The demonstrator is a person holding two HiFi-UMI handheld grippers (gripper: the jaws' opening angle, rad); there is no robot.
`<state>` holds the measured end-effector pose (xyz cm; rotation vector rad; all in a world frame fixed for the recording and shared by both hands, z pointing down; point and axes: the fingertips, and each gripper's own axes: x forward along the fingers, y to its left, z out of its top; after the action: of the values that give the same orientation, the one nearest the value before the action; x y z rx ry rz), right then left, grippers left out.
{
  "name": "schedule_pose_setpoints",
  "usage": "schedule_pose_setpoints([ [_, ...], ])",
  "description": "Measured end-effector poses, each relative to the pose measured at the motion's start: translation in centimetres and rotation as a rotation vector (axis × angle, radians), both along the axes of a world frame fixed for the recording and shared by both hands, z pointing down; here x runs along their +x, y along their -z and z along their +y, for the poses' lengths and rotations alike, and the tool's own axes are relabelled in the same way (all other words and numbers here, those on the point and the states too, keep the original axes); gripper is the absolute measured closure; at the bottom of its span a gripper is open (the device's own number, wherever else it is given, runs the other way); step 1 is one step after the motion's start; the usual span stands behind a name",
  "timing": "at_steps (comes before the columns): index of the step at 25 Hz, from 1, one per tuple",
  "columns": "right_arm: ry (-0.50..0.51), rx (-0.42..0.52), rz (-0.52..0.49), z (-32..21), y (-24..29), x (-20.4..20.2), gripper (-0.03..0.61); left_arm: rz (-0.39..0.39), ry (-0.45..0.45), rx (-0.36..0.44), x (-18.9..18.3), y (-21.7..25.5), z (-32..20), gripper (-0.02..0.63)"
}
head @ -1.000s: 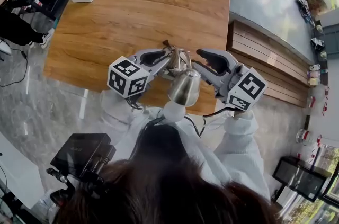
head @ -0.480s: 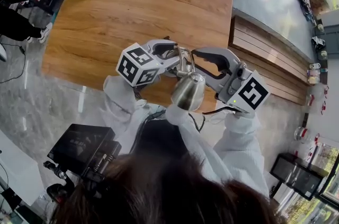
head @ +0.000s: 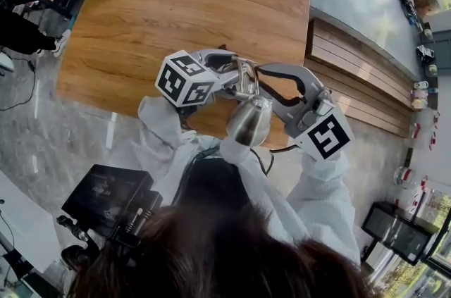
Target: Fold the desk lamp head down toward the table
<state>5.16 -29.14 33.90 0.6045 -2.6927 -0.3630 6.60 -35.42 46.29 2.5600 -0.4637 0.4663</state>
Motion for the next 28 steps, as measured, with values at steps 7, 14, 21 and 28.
schedule_pose_setpoints([
  [7, 0.006, 0.039, 0.082, 1.2, -0.5, -0.4, 0.518, 0.002, -0.004, -0.005, -0.1, 0.2, 0.2, 0.457],
  [14, 0.006, 0.116, 0.211, 3.8, -3.1, -0.9, 0.498, 0.011, -0.022, 0.007, -0.1, 0.3, 0.3, 0.457],
  [21, 0.005, 0.247, 0.358, 4.9, -7.1, -1.0, 0.476, 0.044, -0.048, 0.023, -1.3, -0.4, 1.0, 0.459],
  [28, 0.007, 0.415, 0.501, 4.8, -10.9, -0.8, 0.442, 0.042, -0.028, 0.063, -1.4, -0.5, 1.1, 0.474],
])
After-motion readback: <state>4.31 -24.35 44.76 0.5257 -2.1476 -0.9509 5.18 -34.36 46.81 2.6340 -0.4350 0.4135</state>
